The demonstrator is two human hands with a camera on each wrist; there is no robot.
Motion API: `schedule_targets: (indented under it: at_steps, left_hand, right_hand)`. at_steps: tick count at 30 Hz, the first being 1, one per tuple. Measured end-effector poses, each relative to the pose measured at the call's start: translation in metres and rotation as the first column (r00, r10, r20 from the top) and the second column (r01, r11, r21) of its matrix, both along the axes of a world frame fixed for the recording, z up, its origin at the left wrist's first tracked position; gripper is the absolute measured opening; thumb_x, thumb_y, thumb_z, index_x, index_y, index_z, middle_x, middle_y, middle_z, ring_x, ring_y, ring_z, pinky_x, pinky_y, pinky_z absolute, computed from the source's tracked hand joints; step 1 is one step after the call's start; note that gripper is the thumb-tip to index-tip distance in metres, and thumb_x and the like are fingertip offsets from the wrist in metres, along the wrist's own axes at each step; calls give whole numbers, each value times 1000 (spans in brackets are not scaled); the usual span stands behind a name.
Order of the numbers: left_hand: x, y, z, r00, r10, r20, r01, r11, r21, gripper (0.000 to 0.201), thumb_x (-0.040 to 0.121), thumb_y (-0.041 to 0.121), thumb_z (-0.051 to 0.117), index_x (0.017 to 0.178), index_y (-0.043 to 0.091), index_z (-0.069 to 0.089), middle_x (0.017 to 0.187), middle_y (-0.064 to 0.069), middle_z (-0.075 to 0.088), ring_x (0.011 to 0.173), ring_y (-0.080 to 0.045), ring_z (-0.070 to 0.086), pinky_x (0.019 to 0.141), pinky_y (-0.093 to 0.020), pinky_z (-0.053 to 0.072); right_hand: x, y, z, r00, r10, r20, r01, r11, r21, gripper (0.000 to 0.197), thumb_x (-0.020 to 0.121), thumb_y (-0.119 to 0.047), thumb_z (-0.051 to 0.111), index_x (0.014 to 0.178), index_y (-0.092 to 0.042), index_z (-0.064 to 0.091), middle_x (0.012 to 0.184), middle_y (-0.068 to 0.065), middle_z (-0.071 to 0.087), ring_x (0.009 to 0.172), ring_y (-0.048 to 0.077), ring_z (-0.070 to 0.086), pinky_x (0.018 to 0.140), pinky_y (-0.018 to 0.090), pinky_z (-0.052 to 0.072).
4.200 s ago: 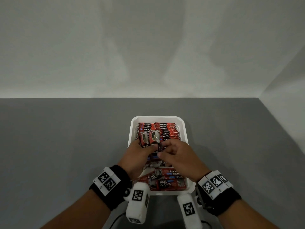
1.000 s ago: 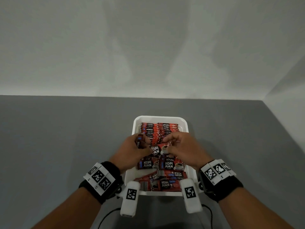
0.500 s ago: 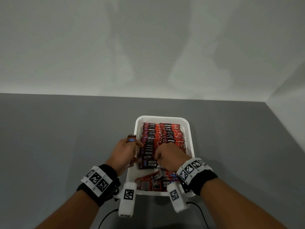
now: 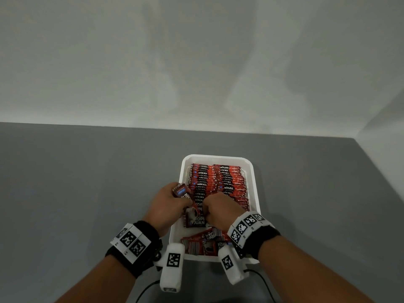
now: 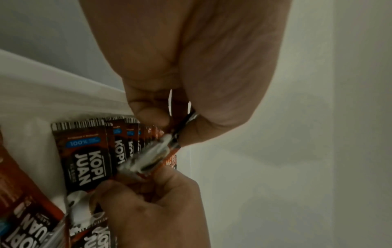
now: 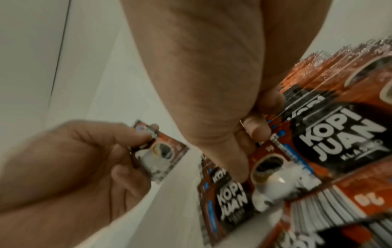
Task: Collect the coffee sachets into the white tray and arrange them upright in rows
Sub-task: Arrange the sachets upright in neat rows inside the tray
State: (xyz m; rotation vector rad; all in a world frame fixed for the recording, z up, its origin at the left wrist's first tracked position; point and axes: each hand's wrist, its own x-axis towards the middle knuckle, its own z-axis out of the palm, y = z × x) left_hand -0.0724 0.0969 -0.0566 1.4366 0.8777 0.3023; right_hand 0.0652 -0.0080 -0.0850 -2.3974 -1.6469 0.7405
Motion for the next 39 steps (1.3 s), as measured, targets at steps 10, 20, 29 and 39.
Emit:
schedule_targets:
  at_steps: [10, 20, 29, 39]
  left_hand:
    - [9, -11, 1, 991, -4, 134, 27, 986, -166, 18, 85, -4, 75, 95, 4, 63, 90, -14, 76, 79, -26, 73, 73, -36, 61]
    - [13, -12, 2, 987, -147, -61, 153, 981, 117, 15, 90, 12, 75, 99, 11, 64, 92, -8, 77, 86, -27, 75, 75, -36, 62]
    - [-3, -24, -23, 438, -632, -640, 894, 384, 232, 44, 89, 57, 52, 108, 22, 69, 107, 4, 68, 98, -14, 64, 90, -37, 56]
    - [-4, -32, -24, 322, -678, -661, 947, 219, 236, 55, 96, 65, 45, 145, 39, 48, 144, 2, 48, 131, -18, 47, 113, -37, 38]
  right_hand:
    - [15, -35, 50, 819, -245, -519, 414, 878, 239, 18, 85, -21, 80, 101, -26, 75, 94, -12, 74, 90, 1, 70, 82, 19, 55]
    - [30, -44, 48, 933, -234, -275, 300, 926, 230, 4, 90, -19, 74, 92, -21, 76, 83, -14, 69, 75, -1, 64, 65, 7, 45]
    - [28, -40, 10, 983, -175, -56, 175, 985, 4, 9, 92, -17, 71, 91, -15, 79, 94, -3, 72, 87, 12, 66, 81, 25, 54]
    - [26, -35, -4, 976, -85, 201, 106, 990, -94, 12, 91, -4, 60, 88, -12, 68, 94, 4, 66, 85, 23, 65, 79, 40, 59]
